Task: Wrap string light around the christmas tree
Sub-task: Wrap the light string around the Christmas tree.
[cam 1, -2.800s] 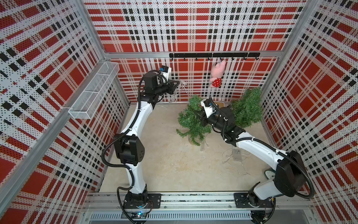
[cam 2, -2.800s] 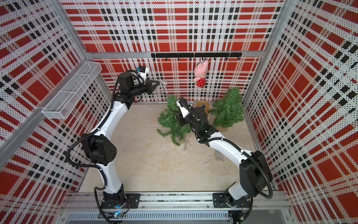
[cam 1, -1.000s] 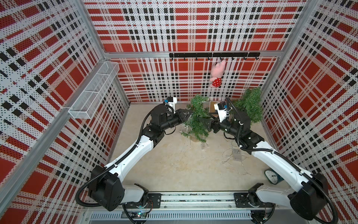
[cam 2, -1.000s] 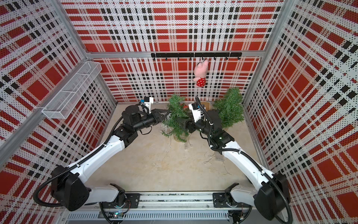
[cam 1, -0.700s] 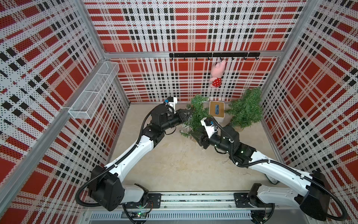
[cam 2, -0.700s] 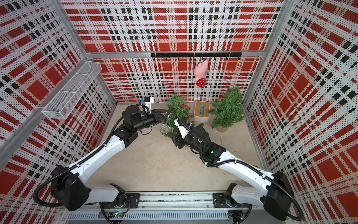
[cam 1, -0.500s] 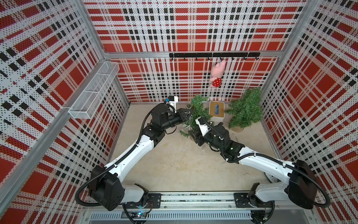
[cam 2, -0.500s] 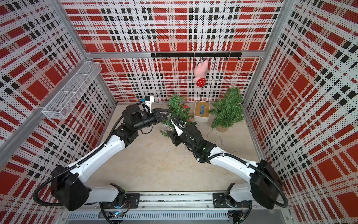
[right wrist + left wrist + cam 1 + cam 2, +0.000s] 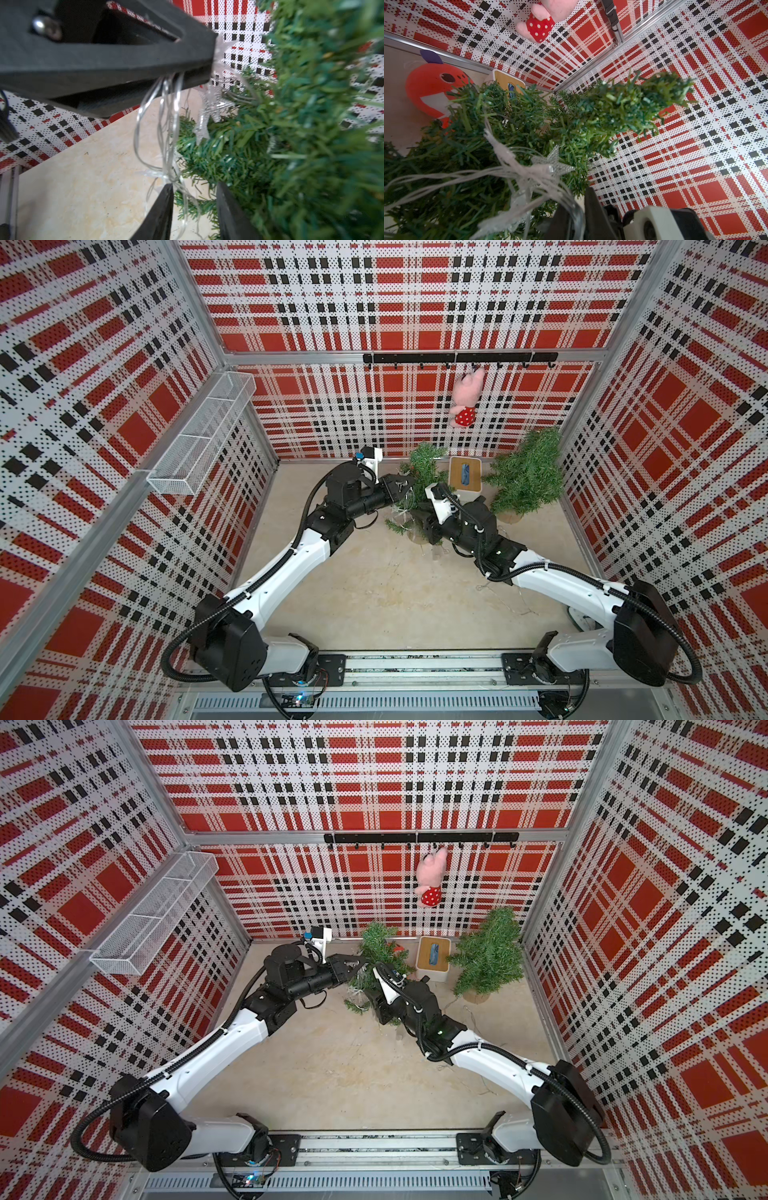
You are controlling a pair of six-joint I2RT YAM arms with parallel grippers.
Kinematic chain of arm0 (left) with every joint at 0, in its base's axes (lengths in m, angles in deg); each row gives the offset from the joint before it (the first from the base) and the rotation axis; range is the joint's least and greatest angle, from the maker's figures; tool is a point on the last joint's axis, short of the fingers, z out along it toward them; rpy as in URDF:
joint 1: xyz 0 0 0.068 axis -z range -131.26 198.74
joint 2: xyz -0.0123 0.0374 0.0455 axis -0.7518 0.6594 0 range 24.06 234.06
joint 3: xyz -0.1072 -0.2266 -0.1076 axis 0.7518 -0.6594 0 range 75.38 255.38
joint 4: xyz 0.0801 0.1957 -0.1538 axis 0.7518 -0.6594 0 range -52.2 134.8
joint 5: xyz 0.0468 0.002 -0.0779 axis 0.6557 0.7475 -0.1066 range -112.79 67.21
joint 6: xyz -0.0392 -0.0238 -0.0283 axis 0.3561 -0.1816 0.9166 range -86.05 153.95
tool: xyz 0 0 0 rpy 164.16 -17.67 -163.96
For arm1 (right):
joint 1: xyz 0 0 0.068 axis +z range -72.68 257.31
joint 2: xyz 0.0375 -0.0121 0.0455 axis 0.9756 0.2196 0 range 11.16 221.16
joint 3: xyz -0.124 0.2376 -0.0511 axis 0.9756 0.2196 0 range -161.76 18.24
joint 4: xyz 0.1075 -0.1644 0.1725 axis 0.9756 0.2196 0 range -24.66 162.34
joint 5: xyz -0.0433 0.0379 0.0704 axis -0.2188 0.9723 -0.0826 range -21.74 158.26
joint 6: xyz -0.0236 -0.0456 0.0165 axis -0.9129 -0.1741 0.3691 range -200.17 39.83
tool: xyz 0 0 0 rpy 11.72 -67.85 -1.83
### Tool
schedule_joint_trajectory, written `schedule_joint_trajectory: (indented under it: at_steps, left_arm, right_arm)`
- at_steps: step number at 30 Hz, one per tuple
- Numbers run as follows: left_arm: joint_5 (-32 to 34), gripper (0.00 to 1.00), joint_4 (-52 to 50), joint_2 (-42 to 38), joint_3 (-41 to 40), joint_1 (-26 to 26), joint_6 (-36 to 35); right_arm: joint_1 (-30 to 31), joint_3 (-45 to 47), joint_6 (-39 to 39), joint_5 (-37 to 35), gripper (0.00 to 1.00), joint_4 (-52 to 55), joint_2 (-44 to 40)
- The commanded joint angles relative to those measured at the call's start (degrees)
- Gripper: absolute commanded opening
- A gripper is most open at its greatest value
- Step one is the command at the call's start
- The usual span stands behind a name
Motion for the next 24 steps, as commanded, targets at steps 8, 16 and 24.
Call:
schedule_joint_trajectory:
  at_steps: [8, 16, 24]
  left_arm:
    - [0.38, 0.16, -0.73, 0.56, 2.61, 0.69, -0.97]
    - [0.82, 0.16, -1.33, 0.9, 3.23, 1.12, -1.27]
    - [1.17, 0.16, -1.37, 1.03, 3.01, 1.37, -1.45]
  right_arm:
    - [-1.01, -0.67, -6.23, 4.75, 0.37, -0.53, 2.3]
    - [-1.04, -1.01, -5.97, 6.24, 0.43, -2.51, 3.17]
    - [-1.08, 1.14, -7.51, 6.25, 0.44, 0.56, -0.24]
